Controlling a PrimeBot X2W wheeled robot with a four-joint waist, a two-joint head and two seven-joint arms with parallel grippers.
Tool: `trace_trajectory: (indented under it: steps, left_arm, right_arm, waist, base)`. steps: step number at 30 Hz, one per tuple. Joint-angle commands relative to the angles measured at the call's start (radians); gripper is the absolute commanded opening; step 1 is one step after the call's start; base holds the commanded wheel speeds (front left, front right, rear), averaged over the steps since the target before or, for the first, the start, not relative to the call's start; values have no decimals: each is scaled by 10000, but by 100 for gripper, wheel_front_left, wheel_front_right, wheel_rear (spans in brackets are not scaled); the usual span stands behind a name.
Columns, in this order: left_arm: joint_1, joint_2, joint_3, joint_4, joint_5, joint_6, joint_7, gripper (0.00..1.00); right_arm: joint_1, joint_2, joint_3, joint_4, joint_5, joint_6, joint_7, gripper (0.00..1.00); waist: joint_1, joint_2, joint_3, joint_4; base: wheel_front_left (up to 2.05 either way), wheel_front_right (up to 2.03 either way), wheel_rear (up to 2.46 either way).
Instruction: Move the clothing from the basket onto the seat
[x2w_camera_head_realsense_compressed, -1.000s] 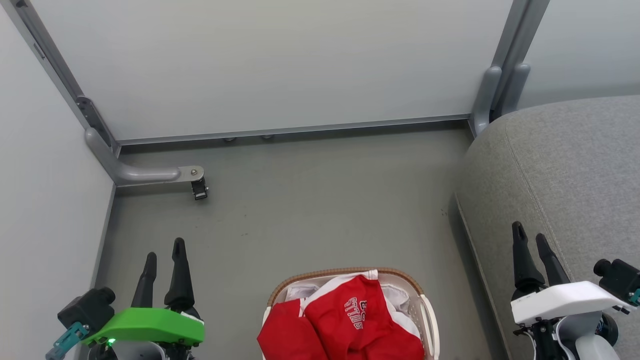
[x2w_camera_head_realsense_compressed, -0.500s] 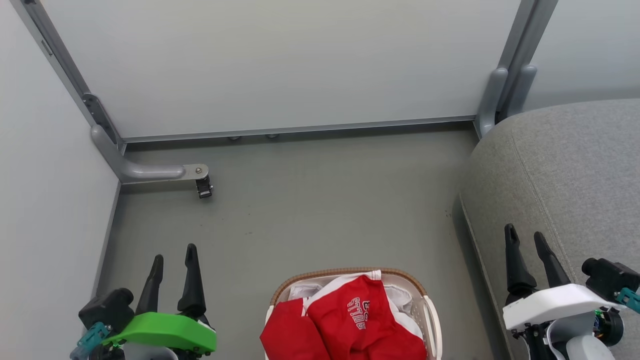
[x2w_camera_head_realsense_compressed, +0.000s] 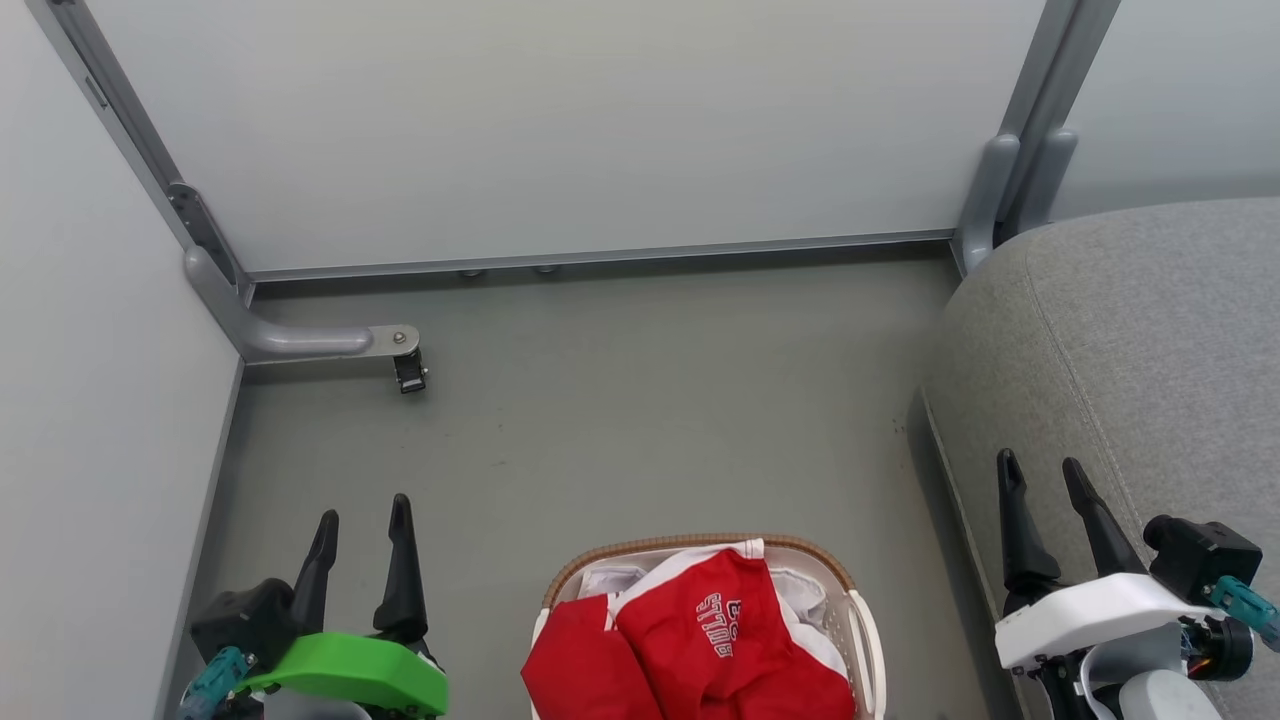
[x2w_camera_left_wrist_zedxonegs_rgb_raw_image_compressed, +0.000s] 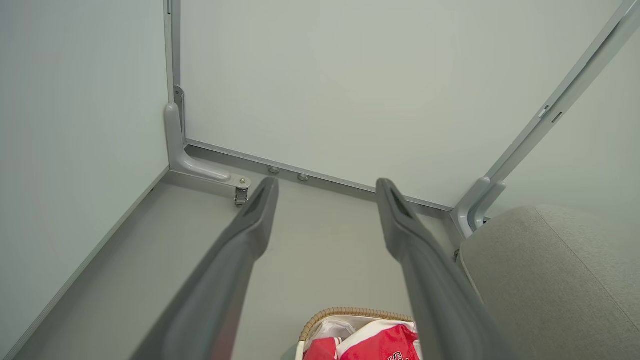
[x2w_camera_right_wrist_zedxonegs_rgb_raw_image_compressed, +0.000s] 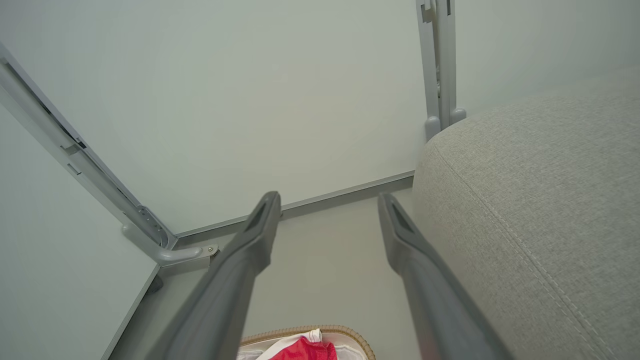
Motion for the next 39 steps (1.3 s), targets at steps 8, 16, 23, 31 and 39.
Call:
trace_trajectory:
  steps: [8, 16, 23, 31, 39]
  left_arm:
    - [112, 71, -124, 101, 679, 61, -218, 100]
    - [153, 74, -241, 268, 1209, 76, -369, 100]
    - [180, 76, -312, 526, 1492, 116, -490, 100]
    - [268, 79, -391, 687, 1920, 170, -648, 100]
    - [285, 79, -351, 759, 1785, 171, -613, 100]
  right_arm:
    - [121, -68, 66, 14, -742, 3, -244, 100]
    - [207, -75, 133, 85, -1278, 3, -414, 100]
    - [268, -80, 201, 162, -1686, 4, -520, 100]
    - [404, -86, 254, 211, -2144, 2, -659, 100]
    - [433, -85, 269, 284, -2105, 2, -663, 100]
  waist:
    - [0, 93, 29, 44]
    - [0, 100, 40, 74]
    - [0, 107, 11, 82]
    - [0, 114, -35, 92]
    - [0, 114, -95, 108]
  base:
    - [0, 0, 0]
    - [0, 0, 0]
    - [0, 0, 0]
    - [0, 0, 0]
    - [0, 0, 0]
